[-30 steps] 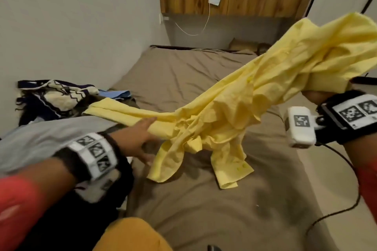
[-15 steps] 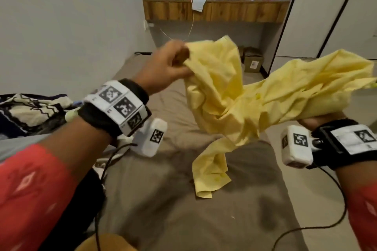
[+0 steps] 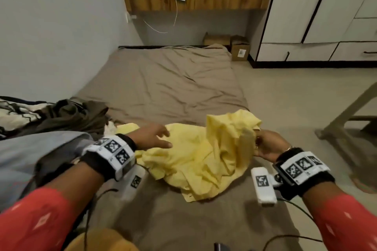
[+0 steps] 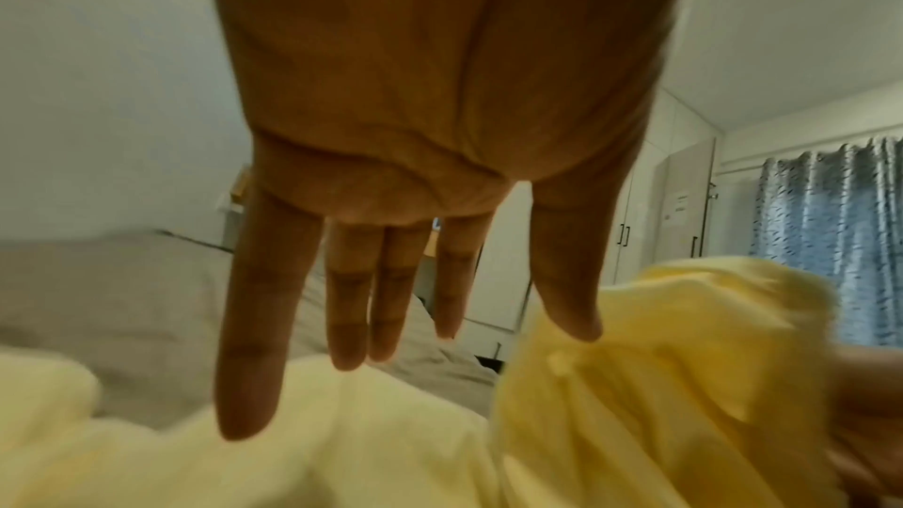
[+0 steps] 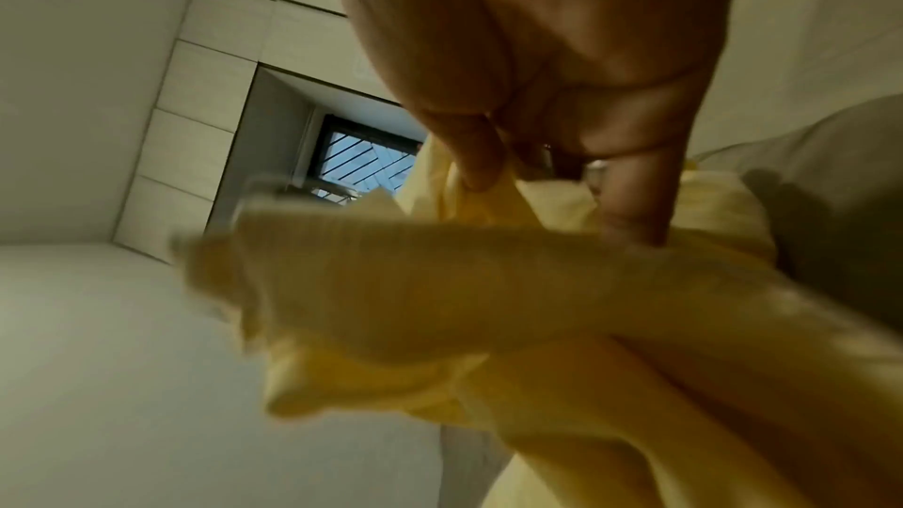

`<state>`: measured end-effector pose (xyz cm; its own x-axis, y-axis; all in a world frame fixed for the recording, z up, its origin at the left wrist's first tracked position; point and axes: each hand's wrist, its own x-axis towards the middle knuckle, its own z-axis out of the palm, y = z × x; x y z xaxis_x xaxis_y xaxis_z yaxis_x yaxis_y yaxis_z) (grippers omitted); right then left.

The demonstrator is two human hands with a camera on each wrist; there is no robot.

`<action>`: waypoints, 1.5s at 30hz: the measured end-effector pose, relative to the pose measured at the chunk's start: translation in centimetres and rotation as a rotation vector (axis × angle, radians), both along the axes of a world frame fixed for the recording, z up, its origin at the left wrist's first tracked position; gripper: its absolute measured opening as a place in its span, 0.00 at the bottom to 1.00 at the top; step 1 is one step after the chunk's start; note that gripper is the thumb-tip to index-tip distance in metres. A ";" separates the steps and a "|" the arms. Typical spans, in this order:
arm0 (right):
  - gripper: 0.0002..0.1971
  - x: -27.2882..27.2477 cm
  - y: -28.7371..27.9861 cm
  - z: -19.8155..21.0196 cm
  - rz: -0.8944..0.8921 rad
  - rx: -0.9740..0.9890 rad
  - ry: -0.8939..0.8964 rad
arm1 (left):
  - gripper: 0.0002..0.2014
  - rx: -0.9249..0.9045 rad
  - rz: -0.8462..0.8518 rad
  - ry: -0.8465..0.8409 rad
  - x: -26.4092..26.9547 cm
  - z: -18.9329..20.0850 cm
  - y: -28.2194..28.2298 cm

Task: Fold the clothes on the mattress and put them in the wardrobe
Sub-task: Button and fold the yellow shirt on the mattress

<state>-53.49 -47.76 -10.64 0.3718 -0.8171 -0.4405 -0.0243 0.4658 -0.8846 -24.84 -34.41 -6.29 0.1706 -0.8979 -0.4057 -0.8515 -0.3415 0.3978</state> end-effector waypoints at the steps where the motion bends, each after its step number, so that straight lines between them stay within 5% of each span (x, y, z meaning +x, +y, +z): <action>1: 0.05 0.3 0.3 -0.4 0.018 0.014 -0.018 | 0.27 0.005 -0.009 0.066 -1.5 -1.1 -0.4; 6: 0.12 1.2 1.2 0.5 0.119 -0.046 -0.103 | 0.39 -0.052 0.092 0.370 -5.6 -5.2 -2.8; 10: 0.12 0.1 0.9 0.4 0.171 -0.089 -0.057 | 0.47 -0.267 0.268 0.606 -7.3 -6.8 -3.6; 12: 0.11 -0.6 0.8 0.4 0.258 -0.111 -0.008 | 0.41 -0.425 0.203 0.461 -7.7 -6.3 -4.2; 15: 0.17 -1.4 0.7 0.9 0.391 -0.204 0.097 | 0.15 -0.649 0.100 0.119 -7.4 -4.3 -5.4; 18: 0.26 -1.0 1.0 2.1 0.193 -0.586 0.341 | 0.11 -0.681 -0.024 0.069 -6.6 -1.7 -5.8; 20: 0.17 -0.2 1.7 3.2 -0.011 -1.048 0.476 | 0.16 -0.704 -0.069 0.104 -6.6 0.1 -5.3; 22: 0.10 1.1 3.1 4.3 0.057 -1.211 0.425 | 0.12 -0.775 -0.097 0.145 -6.9 1.8 -4.7; 26: 0.19 3.9 4.8 3.2 0.426 -0.998 0.691 | 0.05 -0.877 -0.109 0.238 -7.2 5.4 -3.6; 28: 0.11 4.6 4.4 3.1 0.360 -1.021 0.755 | 0.03 -0.897 -0.104 0.211 -6.8 7.1 -3.0; 31: 0.10 4.7 2.8 6.1 0.185 -0.952 0.546 | 0.03 -0.880 -0.093 0.177 -4.9 9.5 -1.7; 34: 0.10 4.9 1.9 11.4 0.111 -1.000 0.281 | 0.19 -0.843 -0.085 0.095 -3.4 12.3 -0.3; 38: 0.09 6.6 3.2 16.6 0.246 -1.277 0.250 | 0.35 -0.937 -0.116 0.074 -3.0 15.2 0.1; 41: 0.10 7.2 4.4 19.1 0.291 -1.302 0.167 | 0.17 -1.022 -0.116 0.043 -2.8 16.5 0.0; 43: 0.09 6.9 5.0 19.9 0.421 -1.155 0.083 | 0.08 -1.093 -0.035 0.176 -2.6 17.2 0.3; 45: 0.16 6.6 5.3 19.3 0.600 -1.015 0.236 | 0.06 -1.168 0.034 0.291 -2.4 18.2 0.9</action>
